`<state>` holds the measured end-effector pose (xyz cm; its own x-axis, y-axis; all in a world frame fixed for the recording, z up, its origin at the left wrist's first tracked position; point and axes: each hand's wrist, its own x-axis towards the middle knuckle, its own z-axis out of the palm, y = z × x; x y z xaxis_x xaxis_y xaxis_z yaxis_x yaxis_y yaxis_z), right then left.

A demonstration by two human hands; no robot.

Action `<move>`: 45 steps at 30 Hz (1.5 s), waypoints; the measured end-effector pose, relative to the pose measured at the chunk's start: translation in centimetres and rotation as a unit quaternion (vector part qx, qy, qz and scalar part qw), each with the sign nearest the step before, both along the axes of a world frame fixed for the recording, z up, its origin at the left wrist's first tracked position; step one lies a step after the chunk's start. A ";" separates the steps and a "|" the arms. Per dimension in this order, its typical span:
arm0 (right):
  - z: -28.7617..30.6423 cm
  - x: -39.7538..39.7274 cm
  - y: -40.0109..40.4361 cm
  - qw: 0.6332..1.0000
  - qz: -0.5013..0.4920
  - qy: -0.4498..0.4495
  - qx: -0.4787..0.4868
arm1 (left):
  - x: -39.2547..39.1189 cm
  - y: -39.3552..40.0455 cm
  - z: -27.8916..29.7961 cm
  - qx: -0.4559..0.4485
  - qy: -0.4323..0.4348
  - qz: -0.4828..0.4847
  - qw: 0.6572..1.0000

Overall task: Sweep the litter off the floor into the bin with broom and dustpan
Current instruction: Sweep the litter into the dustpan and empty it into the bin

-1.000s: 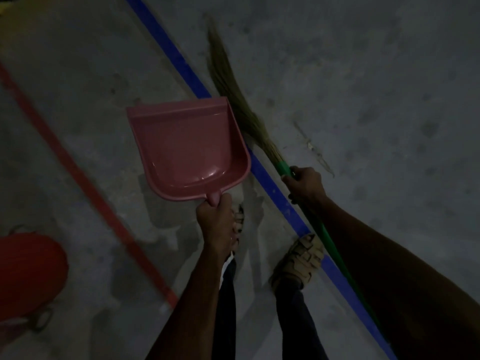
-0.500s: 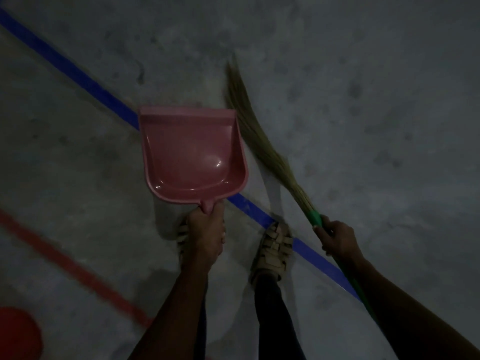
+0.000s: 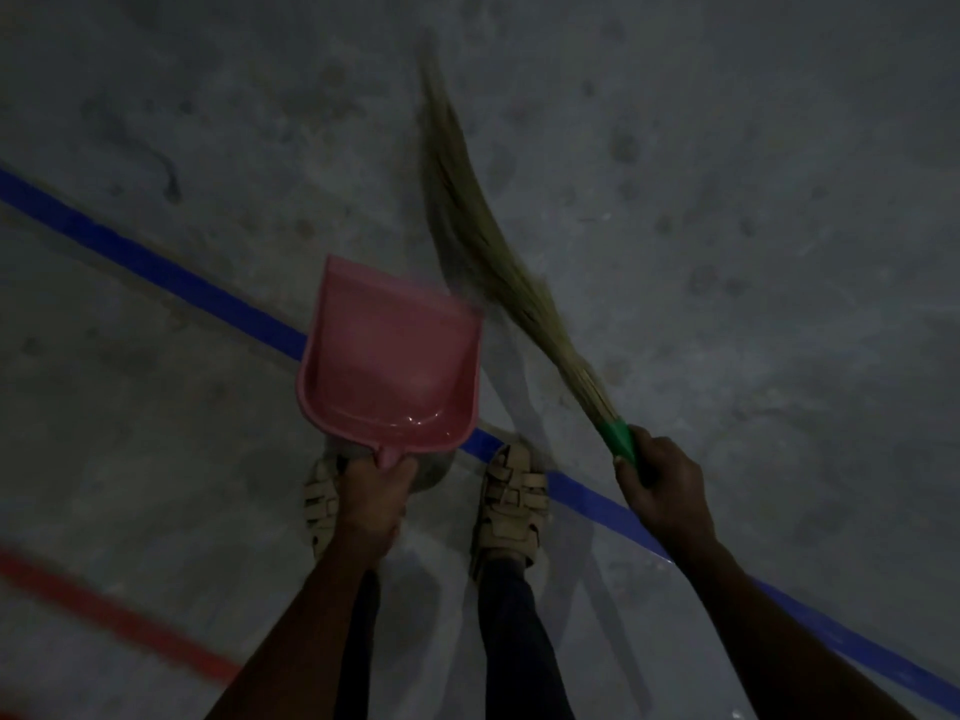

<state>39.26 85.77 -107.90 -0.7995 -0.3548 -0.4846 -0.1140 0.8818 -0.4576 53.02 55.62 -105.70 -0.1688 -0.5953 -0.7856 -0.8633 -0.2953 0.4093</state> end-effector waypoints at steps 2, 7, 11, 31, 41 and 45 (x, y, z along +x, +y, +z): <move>-0.4 -0.6 -0.2 0.999 -0.011 0.031 0.010 | 0.3 -0.3 -0.8 0.031 -0.005 -0.002 1.000; -3.0 -2.1 -1.1 0.994 -0.040 0.080 0.059 | 1.1 -1.5 -2.9 0.112 -0.053 -0.043 0.991; -5.5 -2.5 -2.3 0.990 -0.019 0.107 0.090 | 1.7 -2.5 -4.6 0.135 -0.063 -0.074 0.986; -9.8 9.3 1.1 0.999 0.040 0.010 0.016 | -0.2 -4.9 -10.0 0.177 -0.110 -0.188 0.960; -9.7 7.7 -0.7 0.993 -0.084 0.078 -0.031 | 0.7 -5.4 -10.5 0.166 -0.088 -0.199 0.962; -10.1 5.2 -2.8 0.989 -0.110 0.093 -0.017 | 2.0 -6.2 -10.5 0.168 -0.088 -0.181 0.965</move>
<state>44.44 82.97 -118.03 -0.9334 -0.1753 -0.3130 -0.0055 0.8793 -0.4762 55.01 49.46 -116.22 -0.1636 -0.2300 -0.9593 -0.9823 -0.0516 0.1799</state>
